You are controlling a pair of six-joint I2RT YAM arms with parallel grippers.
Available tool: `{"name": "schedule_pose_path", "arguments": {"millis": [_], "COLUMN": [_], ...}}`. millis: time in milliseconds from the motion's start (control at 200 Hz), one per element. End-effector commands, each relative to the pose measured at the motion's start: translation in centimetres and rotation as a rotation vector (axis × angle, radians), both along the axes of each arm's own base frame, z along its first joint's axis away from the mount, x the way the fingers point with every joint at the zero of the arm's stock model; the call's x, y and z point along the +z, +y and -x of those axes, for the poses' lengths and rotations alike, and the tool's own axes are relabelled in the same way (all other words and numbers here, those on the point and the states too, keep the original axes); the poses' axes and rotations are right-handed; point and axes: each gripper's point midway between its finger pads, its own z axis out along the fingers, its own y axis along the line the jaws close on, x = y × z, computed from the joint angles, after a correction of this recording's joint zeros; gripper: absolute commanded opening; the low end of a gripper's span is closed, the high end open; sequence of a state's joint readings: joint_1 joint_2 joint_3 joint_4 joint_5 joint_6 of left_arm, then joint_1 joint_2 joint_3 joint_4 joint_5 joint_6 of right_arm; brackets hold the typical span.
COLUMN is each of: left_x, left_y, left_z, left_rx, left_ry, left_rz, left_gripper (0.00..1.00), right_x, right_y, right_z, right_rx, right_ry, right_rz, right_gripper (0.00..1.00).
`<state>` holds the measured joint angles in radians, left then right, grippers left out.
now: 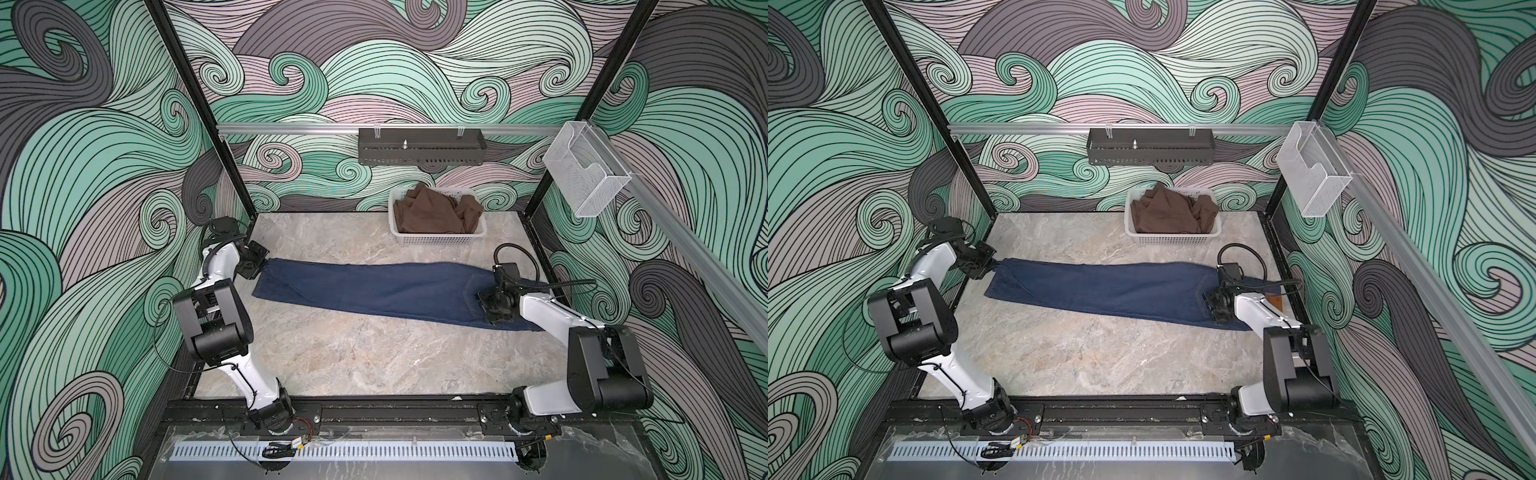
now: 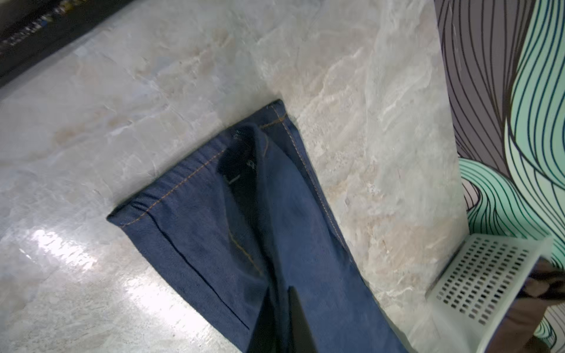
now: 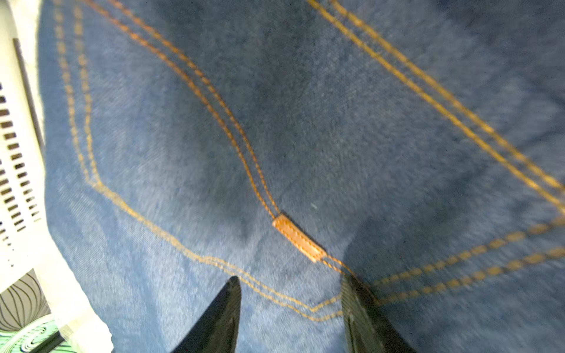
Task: Fold and stack the trousers
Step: Move the trousers to the center of the table, then smooth out the trousers at the center of the table.
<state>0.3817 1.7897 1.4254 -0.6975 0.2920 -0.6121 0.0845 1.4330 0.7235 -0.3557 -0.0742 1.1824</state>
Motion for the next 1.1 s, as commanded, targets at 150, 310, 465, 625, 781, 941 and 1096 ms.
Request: {"name": "schedule_pose_path", "arguments": {"millis": [150,310,465,625,781,941,1096], "left_x": [6.3,8.1,4.6,-0.4,-1.9,0.4,-0.7], "left_y": [-13.0,-26.7,-34.6,-38.8,-40.1,-40.2,-41.2], "left_z": [-3.2,-1.9,2.6,6.9,8.4,7.6,7.3], "left_rx": [-0.527,-0.973,-1.239,-1.388,-1.407,-1.377,-1.382], "left_ry": [-0.153,-0.183,-0.046,0.109,0.16,0.104,0.133], "left_rz": [-0.024,-0.061,-0.088,-0.084,-0.099,-0.181,-0.27], "left_gripper": [0.0,0.0,0.0,0.06,0.41,0.67,0.7], "right_x": [2.1,3.4,5.0,6.2,6.5,6.8,7.0], "right_y": [-0.9,-2.1,-4.2,-6.2,-6.8,-6.8,-7.0], "right_z": [0.6,0.8,1.2,1.8,2.0,2.2,2.4], "right_rx": [0.031,0.001,-0.048,-0.102,-0.113,-0.109,-0.114], "right_ry": [-0.03,-0.062,-0.099,-0.131,-0.134,-0.138,-0.144], "right_rz": [0.061,0.065,0.078,0.094,0.085,0.085,0.088], "right_gripper": [0.54,0.53,0.53,0.52,0.52,0.52,0.52]}}
